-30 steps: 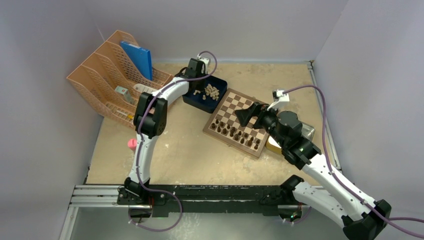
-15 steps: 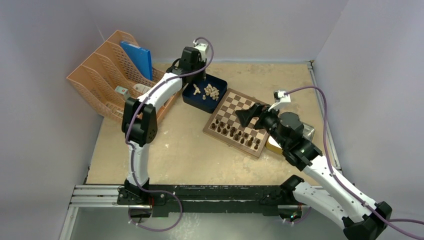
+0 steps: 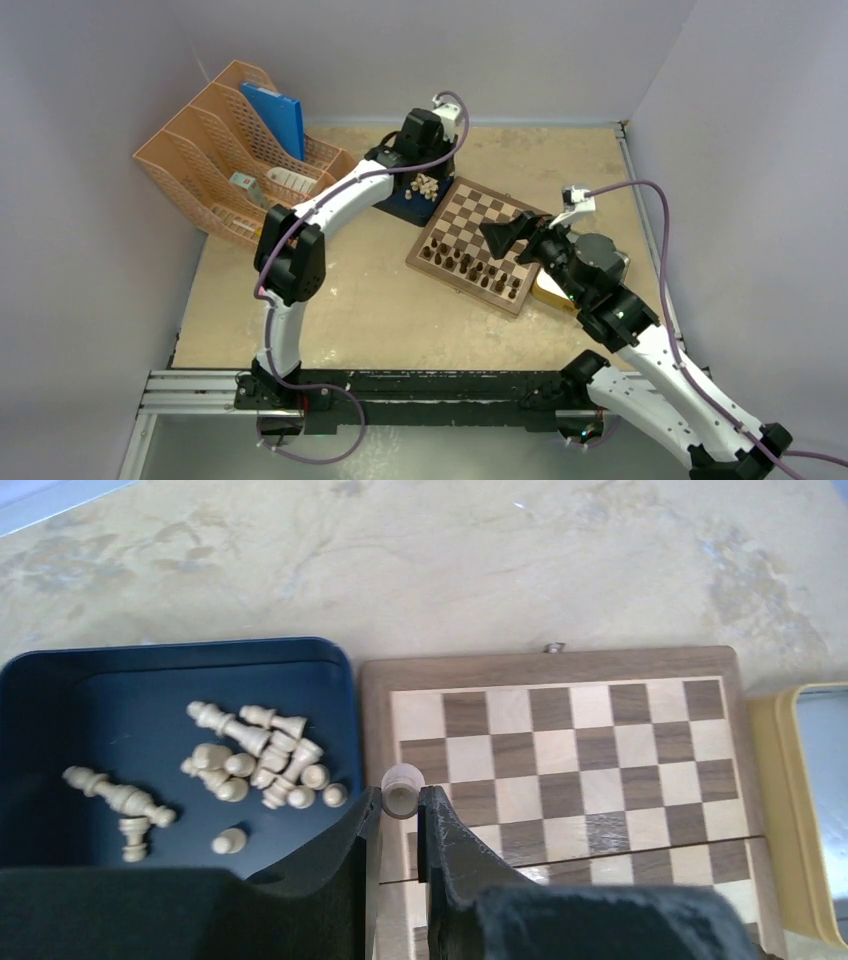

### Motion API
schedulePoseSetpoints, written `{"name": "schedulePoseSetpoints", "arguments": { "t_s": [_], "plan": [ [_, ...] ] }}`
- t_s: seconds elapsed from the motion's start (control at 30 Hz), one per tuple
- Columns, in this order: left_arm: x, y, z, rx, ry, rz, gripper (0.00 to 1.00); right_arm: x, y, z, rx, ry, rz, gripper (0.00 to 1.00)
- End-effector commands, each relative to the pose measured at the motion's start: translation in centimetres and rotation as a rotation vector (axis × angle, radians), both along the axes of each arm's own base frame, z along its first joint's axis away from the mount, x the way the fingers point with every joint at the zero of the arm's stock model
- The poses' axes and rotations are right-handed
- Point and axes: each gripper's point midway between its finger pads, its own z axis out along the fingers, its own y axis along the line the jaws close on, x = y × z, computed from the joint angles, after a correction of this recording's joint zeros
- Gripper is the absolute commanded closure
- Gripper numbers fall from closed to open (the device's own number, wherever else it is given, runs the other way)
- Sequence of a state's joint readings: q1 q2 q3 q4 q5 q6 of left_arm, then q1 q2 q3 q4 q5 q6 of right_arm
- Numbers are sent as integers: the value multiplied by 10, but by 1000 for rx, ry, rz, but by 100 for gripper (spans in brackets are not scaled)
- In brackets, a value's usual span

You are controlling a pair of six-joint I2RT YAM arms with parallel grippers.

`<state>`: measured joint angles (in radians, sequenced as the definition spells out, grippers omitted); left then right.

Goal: Set up the chess pieces on the board
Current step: Pick up the chess piece from the storage box, then place the chess piece on the chessboard.

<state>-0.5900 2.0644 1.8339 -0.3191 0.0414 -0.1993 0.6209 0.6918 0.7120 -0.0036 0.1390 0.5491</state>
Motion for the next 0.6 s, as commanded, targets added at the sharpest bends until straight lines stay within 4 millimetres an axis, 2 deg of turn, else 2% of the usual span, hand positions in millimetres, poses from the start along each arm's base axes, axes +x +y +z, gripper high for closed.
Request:
{"name": "schedulePoseSetpoints", "arguments": {
  "t_s": [0.0, 0.2, 0.3, 0.57],
  "plan": [
    [2, -27, 19, -40, -67, -19, 90, -10, -12, 39, 68, -95, -18, 5],
    [5, -51, 4, -13, -74, -49, 90, -21, -21, 50, 82, -120, -26, 5],
    [10, -56, -3, -6, -85, -37, 90, -22, -24, 53, 82, -124, -33, 5],
    [21, -65, -39, 36, -78, -43, 90, -27, -30, 58, 94, -127, -49, 5]
  ]
}}
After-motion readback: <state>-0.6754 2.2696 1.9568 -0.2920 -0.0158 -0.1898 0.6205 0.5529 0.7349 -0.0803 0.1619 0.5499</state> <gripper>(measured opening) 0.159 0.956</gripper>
